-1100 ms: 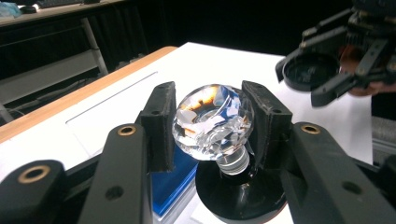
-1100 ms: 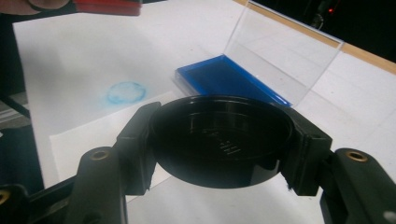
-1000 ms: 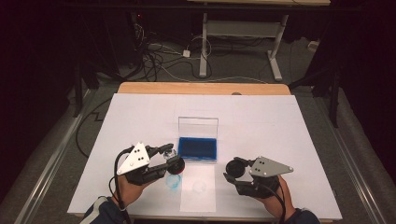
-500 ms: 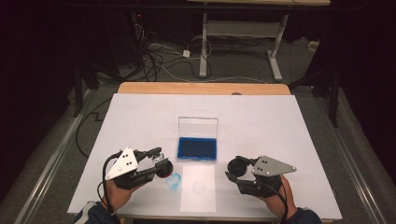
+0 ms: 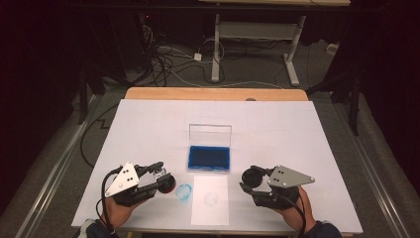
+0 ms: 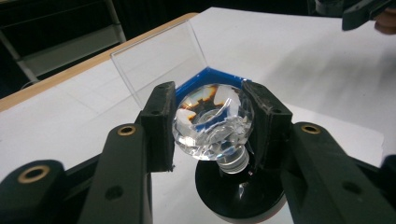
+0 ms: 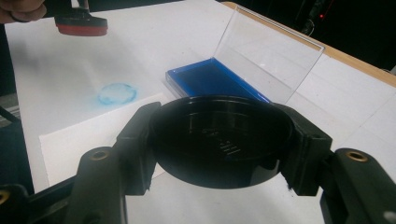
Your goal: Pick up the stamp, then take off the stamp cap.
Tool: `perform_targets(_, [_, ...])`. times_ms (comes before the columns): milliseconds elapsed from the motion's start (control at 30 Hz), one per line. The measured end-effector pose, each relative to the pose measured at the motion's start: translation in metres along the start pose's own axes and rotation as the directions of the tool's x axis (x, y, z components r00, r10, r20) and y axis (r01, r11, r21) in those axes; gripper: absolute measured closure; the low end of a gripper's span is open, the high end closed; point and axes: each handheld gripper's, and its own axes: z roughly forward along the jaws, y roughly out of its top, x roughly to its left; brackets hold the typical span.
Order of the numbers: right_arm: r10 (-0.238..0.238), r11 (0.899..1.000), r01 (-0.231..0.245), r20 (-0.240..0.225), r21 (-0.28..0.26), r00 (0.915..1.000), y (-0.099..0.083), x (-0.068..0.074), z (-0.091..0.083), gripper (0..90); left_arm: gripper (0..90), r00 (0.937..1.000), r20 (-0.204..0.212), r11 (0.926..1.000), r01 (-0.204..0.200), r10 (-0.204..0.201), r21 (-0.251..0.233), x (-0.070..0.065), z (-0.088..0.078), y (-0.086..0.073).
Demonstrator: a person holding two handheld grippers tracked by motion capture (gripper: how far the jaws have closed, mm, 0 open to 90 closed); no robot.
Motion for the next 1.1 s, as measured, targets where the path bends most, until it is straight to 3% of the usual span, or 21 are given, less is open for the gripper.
perform_targets(233, [0.0, 1.0, 0.0, 0.01, 0.001, 0.9999, 0.001, -0.001, 0.0, 38.7, 55.3, 1.0, -0.008, 0.9998, 0.004, -0.004, 0.018, -0.001, -0.006, -0.009])
perform_targets(500, [-0.002, 1.0, 0.002, 0.01, 0.0, 0.9999, 0.001, -0.001, 0.0, 38.7, 55.4, 1.0, -0.006, 0.9999, 0.0, 0.0, 0.016, -0.002, -0.007, -0.009])
perform_targets(1100, [-0.005, 1.0, 0.005, 0.021, 0.001, 0.9998, 0.001, -0.003, 0.001, 38.7, 55.4, 0.9996, 0.008, 0.9987, -0.027, 0.027, 0.042, -0.007, 0.005, -0.007])
